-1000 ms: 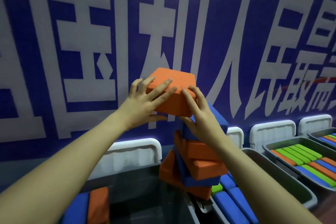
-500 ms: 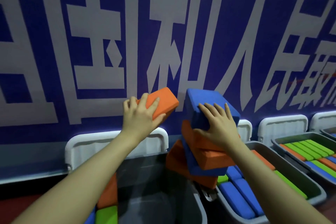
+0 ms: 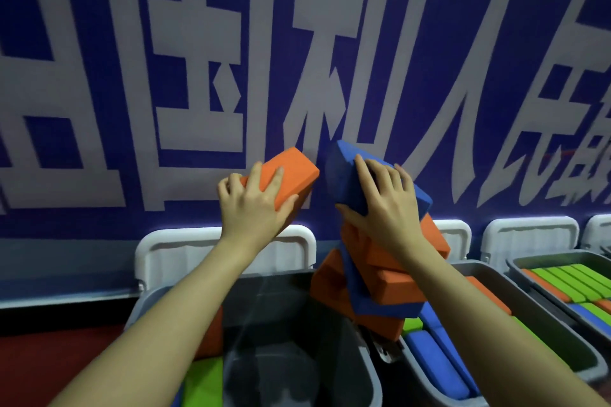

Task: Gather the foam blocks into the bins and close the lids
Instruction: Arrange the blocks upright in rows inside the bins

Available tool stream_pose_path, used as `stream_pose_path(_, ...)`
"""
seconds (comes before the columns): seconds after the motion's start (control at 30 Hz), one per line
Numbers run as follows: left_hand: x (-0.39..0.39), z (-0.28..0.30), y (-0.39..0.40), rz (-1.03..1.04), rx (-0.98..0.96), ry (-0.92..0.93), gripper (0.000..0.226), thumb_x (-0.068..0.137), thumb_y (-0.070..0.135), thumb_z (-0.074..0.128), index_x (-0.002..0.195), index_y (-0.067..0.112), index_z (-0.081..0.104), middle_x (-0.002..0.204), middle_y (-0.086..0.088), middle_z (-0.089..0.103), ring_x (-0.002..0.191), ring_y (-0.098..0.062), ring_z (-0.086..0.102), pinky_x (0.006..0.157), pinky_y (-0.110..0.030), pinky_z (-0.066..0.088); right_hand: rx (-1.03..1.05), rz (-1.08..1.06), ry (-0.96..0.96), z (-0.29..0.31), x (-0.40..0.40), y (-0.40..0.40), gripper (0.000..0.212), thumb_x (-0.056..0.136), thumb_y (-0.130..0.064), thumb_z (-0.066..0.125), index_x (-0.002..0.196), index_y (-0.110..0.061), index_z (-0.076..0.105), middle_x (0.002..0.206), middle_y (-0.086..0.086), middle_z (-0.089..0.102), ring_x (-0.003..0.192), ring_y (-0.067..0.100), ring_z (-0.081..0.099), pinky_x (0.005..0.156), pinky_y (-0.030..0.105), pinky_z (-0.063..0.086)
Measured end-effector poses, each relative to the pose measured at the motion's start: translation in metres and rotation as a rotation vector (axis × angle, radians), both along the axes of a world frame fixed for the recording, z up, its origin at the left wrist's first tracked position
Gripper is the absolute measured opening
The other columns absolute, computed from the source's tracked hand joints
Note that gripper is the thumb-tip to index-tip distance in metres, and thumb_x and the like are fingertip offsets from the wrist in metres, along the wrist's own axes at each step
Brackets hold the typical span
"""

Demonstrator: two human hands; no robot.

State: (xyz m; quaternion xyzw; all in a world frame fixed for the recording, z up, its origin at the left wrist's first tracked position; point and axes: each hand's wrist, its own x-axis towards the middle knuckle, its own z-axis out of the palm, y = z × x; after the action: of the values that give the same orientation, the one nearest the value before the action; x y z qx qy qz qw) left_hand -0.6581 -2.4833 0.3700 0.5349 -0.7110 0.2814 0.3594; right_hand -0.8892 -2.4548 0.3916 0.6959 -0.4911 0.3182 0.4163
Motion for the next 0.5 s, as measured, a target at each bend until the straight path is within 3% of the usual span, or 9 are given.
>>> stream_pose_path(0.07, 0.023, 0.004, 0.007, 0.040, -0.019, 0.049, 0.057, 0.082, 0.053, 0.052, 0.120, 0.013, 0.067, 0.119, -0.021, 0.062, 0.083, -0.045, 0.059, 0.075, -0.050, 0.048, -0.084, 0.097, 0.017, 0.011, 0.026, -0.001, 0.064, 0.084, -0.047, 0.059, 0.133, -0.007, 0.048, 0.117, 0.020, 0.062, 0.099, 0.037, 0.061, 0.081, 0.047, 0.048)
stream_pose_path(0.2, 0.077, -0.004, 0.021, 0.123, -0.040, 0.086, 0.059, 0.084, 0.055, 0.041, 0.119, 0.014, 0.067, 0.118, -0.019, 0.063, 0.081, -0.043, 0.057, 0.073, -0.047, 0.047, -0.114, 0.238, 0.045, 0.013, 0.081, -0.008, 0.057, 0.085, -0.046, 0.058, 0.132, -0.015, 0.049, 0.126, 0.017, 0.058, 0.099, 0.036, 0.060, 0.077, 0.044, 0.048)
stream_pose_path(0.33, 0.126, -0.037, 0.039, 0.228, 0.041, 0.160, 0.057, 0.081, 0.056, 0.044, 0.110, 0.017, 0.072, 0.110, -0.016, 0.067, 0.072, -0.040, 0.057, 0.067, -0.041, 0.046, 0.035, 0.295, -0.001, -0.016, 0.138, -0.012, 0.055, 0.086, -0.050, 0.053, 0.128, -0.014, 0.057, 0.133, 0.010, 0.053, 0.094, 0.036, 0.062, 0.069, 0.043, 0.052)
stream_pose_path(0.5, 0.159, -0.089, 0.064, 0.346, 0.312, 0.262, 0.059, 0.077, 0.059, 0.043, 0.105, 0.018, 0.075, 0.101, -0.015, 0.069, 0.071, -0.042, 0.059, 0.066, -0.044, 0.048, 0.360, 0.263, -0.159, -0.078, 0.192, 0.003, 0.058, 0.084, -0.055, 0.046, 0.122, -0.015, 0.065, 0.130, 0.008, 0.059, 0.083, 0.033, 0.065, 0.052, 0.035, 0.051)
